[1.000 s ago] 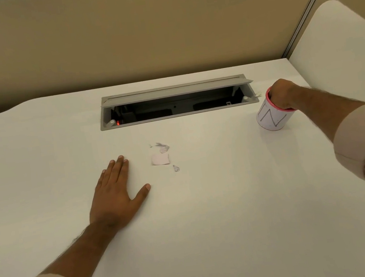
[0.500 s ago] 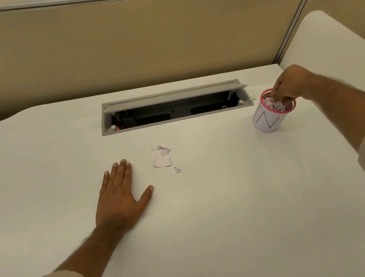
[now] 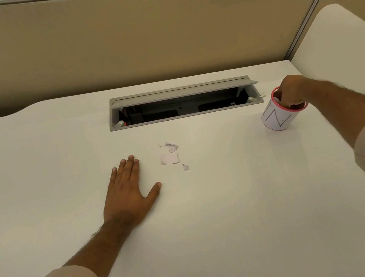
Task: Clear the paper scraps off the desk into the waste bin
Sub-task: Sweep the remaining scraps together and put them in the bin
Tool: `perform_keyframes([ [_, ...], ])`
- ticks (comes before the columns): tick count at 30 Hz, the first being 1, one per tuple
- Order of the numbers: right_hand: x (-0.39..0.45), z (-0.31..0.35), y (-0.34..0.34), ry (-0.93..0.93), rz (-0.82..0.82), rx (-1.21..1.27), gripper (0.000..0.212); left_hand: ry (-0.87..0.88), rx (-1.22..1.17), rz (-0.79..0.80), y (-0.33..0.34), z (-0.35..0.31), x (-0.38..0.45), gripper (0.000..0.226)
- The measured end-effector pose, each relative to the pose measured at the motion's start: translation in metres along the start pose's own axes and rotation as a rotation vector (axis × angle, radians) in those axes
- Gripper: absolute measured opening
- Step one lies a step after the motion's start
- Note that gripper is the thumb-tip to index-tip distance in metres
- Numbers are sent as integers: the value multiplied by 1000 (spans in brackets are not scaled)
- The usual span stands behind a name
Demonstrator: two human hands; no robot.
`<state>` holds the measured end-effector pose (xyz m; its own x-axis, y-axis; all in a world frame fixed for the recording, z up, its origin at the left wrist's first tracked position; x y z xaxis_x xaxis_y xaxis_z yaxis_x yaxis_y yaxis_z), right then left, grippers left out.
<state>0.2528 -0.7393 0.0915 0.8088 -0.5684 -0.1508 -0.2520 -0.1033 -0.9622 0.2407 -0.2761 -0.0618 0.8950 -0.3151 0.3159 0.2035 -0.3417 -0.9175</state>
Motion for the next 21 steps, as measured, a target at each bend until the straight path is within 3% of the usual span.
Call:
perform_keyframes([
  [3, 2, -4, -15, -25, -10, -14, 43, 5, 5, -3, -1, -1, 0, 90],
  [7, -6, 0, -35, -85, -233, -65, 32, 17, 7, 14, -1, -1, -1, 91],
  [11, -36, 43, -41, -159, -459, 196, 25, 26, 11, 33, -2, -2, -2, 90],
  [14, -69, 97, -29, -306, -381, 418, 29, 21, 25, 55, -2, -2, -1, 91],
  [17, -95, 148, -3, -428, -218, 621, 45, 19, 13, 59, -2, -1, -2, 91],
  [21, -107, 208, 35, -487, -67, 645, 70, 11, 5, 65, -2, 0, -1, 91],
])
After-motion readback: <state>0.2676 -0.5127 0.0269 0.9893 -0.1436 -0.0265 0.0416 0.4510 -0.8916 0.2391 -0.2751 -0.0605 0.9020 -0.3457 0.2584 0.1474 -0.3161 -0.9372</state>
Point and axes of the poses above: each hand's wrist, its own x-axis towards the middle knuckle, its own y-axis out of the palm, z = x × y, the point moved 2 cm from there along x, towards the middle knuckle, and after that the axes turned 15 degrees about -z, right-handed, at the moved point
